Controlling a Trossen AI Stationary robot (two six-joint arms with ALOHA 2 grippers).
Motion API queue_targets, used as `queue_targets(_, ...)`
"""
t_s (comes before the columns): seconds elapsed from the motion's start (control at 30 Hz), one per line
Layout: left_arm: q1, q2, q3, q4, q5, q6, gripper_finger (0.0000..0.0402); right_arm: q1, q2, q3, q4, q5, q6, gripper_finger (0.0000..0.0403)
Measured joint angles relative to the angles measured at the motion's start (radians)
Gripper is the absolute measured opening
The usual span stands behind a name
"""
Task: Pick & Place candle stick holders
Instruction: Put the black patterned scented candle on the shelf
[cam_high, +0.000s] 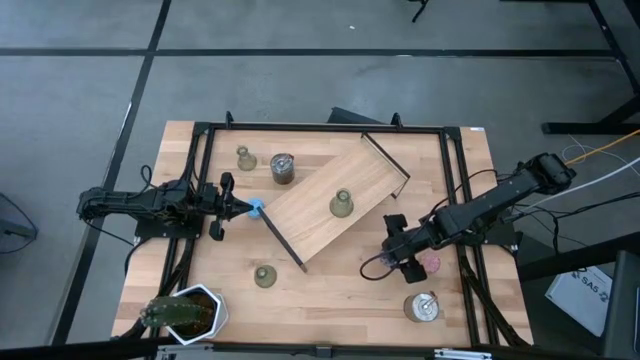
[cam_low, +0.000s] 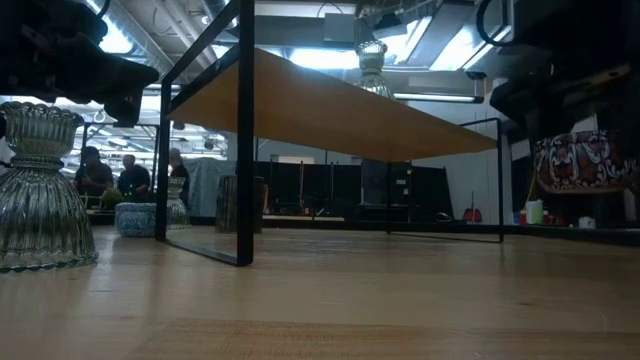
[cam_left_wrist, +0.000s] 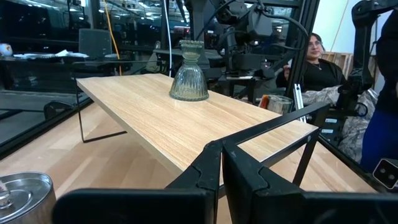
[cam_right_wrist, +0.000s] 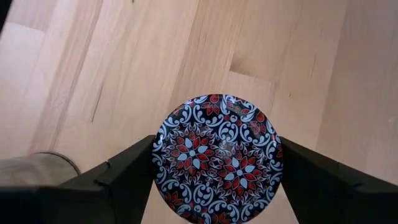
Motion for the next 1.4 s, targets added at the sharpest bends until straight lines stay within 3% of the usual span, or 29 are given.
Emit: queue_targets(1.4,0.000,0.000,0.000,0.000,0.000,0.000,0.0011,0.000,-0.014,0.010,-0.045,-0.015,-0.015,0.0305)
